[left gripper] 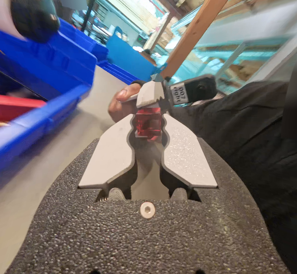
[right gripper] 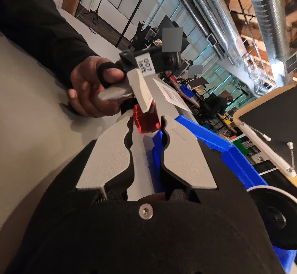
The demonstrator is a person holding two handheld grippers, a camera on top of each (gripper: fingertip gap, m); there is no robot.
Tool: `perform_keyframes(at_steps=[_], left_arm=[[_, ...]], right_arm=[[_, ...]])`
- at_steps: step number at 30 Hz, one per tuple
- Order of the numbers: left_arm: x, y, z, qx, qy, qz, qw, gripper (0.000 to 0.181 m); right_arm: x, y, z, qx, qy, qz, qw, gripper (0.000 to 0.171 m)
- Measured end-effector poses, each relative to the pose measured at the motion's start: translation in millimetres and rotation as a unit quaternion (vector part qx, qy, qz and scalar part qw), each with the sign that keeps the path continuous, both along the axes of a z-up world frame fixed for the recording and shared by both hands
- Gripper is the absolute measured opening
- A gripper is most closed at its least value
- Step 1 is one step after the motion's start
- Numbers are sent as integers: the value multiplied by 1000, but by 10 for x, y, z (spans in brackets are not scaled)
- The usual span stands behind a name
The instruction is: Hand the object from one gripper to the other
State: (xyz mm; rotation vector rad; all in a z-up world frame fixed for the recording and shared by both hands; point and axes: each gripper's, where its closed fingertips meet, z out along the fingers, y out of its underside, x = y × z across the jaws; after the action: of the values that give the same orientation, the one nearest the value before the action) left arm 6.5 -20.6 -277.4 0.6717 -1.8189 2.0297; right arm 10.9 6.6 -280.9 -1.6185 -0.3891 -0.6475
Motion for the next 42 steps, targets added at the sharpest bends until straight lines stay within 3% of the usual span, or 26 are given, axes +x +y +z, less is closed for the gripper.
perform_keyframes(at_steps=[1,3,7,12,15,29,34,42], left_arm=[[44,33,-1,25,-55,30,998,30],[107,117,53,64,-165,84,981,30],[175,241,52,159,-372,169,899,30],[109,217,13,254,-569,202,755,29],[109,216,-14,288,-636,218,682,30],[319,304,-170,397,-699,241,543,30],[356,302,-262,433,-713,231,501,30],[341,241,-333,459,-724,221,464,30]], right_arm=[[19,-7,-3,2,16,1,1000,37],[63,-17,10,8,39,-3,999,42],[73,-9,-8,1,19,-13,1000,45],[52,18,-55,-11,14,-14,1000,45],[71,0,-44,-9,49,-8,999,46],[75,91,-119,-18,294,19,955,46],[191,100,-191,-27,312,-33,949,45],[220,124,-257,-39,308,-60,949,33]])
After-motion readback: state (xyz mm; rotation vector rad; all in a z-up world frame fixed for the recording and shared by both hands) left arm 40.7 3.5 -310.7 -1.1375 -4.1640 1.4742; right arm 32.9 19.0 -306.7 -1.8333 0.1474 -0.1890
